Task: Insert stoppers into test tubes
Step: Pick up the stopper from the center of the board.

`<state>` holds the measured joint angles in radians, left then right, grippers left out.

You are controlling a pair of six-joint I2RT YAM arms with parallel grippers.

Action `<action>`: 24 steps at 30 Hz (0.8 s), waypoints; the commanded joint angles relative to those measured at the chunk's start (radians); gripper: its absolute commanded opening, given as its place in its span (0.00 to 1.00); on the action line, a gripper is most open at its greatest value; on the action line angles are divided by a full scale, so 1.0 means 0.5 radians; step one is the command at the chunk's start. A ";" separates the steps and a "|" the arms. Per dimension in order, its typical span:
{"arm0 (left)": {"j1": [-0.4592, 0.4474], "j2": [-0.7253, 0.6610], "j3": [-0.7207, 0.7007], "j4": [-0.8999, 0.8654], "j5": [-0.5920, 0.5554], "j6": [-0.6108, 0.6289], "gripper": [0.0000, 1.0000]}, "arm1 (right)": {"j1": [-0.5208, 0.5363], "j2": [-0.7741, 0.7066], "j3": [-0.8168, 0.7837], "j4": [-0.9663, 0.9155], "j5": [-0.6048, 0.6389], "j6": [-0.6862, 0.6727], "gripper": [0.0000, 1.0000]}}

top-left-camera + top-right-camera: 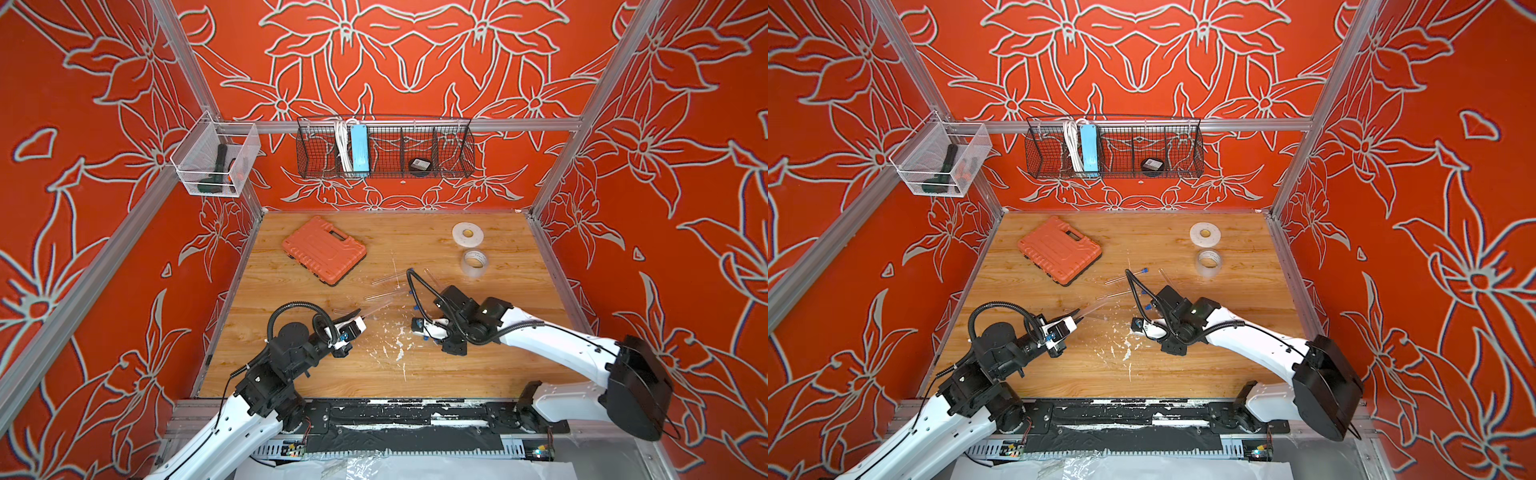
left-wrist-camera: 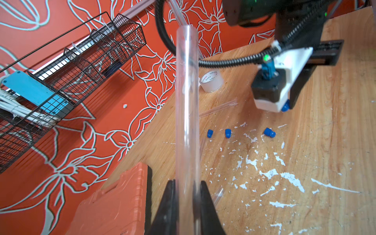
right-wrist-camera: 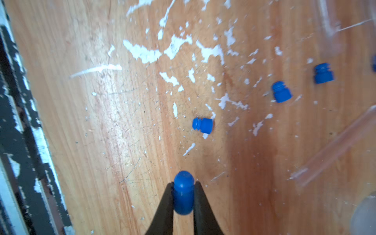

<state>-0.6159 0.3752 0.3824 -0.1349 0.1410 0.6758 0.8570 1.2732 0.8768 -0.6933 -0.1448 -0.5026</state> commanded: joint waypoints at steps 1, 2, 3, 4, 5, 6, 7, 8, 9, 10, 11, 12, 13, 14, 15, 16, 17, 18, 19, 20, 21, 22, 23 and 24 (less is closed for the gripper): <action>0.008 0.090 0.124 -0.186 0.034 0.194 0.00 | -0.008 -0.150 0.143 -0.189 -0.104 0.174 0.12; 0.008 0.140 0.150 -0.225 0.028 0.266 0.00 | -0.008 -0.188 0.179 -0.219 -0.109 0.208 0.12; 0.005 0.197 0.179 -0.260 0.016 0.358 0.00 | -0.008 -0.224 0.217 -0.267 -0.105 0.242 0.12; 0.005 0.260 0.210 -0.288 -0.006 0.420 0.00 | -0.008 -0.260 0.248 -0.316 -0.099 0.262 0.12; -0.001 0.311 0.231 -0.300 -0.031 0.467 0.00 | -0.008 -0.293 0.268 -0.348 -0.096 0.274 0.12; -0.023 0.360 0.247 -0.291 -0.073 0.500 0.00 | -0.007 -0.328 0.281 -0.376 -0.106 0.287 0.12; -0.057 0.399 0.251 -0.267 -0.111 0.528 0.00 | -0.008 -0.355 0.295 -0.409 -0.133 0.282 0.12; -0.089 0.427 0.251 -0.249 -0.126 0.561 0.00 | -0.007 -0.379 0.303 -0.427 -0.159 0.276 0.12; -0.124 0.455 0.238 -0.230 -0.128 0.610 0.00 | -0.008 -0.399 0.306 -0.436 -0.185 0.275 0.12; -0.175 0.473 0.215 -0.199 -0.135 0.672 0.00 | -0.008 -0.415 0.314 -0.440 -0.213 0.265 0.12; -0.221 0.485 0.188 -0.161 -0.153 0.721 0.00 | -0.007 -0.423 0.324 -0.450 -0.235 0.255 0.12; -0.274 0.497 0.155 -0.101 -0.193 0.755 0.00 | -0.008 -0.421 0.339 -0.462 -0.260 0.254 0.12; -0.316 0.509 0.131 -0.056 -0.223 0.778 0.00 | -0.005 -0.413 0.354 -0.469 -0.290 0.248 0.12; -0.352 0.519 0.111 -0.017 -0.248 0.807 0.00 | -0.005 -0.392 0.376 -0.485 -0.330 0.242 0.12; -0.389 0.530 0.089 0.030 -0.270 0.829 0.00 | -0.001 -0.365 0.400 -0.496 -0.370 0.243 0.12; -0.417 0.539 0.073 0.056 -0.287 0.849 0.00 | 0.000 -0.338 0.421 -0.503 -0.402 0.244 0.12; -0.448 0.543 0.055 0.091 -0.315 0.865 0.00 | 0.003 -0.304 0.446 -0.507 -0.436 0.247 0.12; -0.477 0.536 0.036 0.121 -0.337 0.879 0.00 | 0.007 -0.272 0.471 -0.504 -0.454 0.255 0.13; -0.496 0.527 0.022 0.141 -0.350 0.883 0.00 | 0.008 -0.249 0.489 -0.502 -0.459 0.262 0.13; -0.516 0.513 -0.001 0.165 -0.360 0.883 0.00 | 0.009 -0.217 0.510 -0.496 -0.473 0.269 0.12; -0.528 0.498 -0.020 0.184 -0.367 0.885 0.00 | 0.013 -0.190 0.526 -0.489 -0.490 0.275 0.12; -0.535 0.488 -0.036 0.195 -0.374 0.885 0.00 | 0.012 -0.172 0.534 -0.479 -0.508 0.273 0.12; -0.538 0.481 -0.049 0.207 -0.385 0.883 0.00 | 0.014 -0.151 0.541 -0.466 -0.534 0.274 0.12; -0.541 0.477 -0.054 0.214 -0.395 0.875 0.00 | 0.013 -0.129 0.544 -0.449 -0.554 0.273 0.12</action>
<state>-0.8783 0.6304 0.3660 -0.0906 -0.0277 1.0889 0.8577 1.1877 1.1213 -0.9108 -0.3595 -0.3740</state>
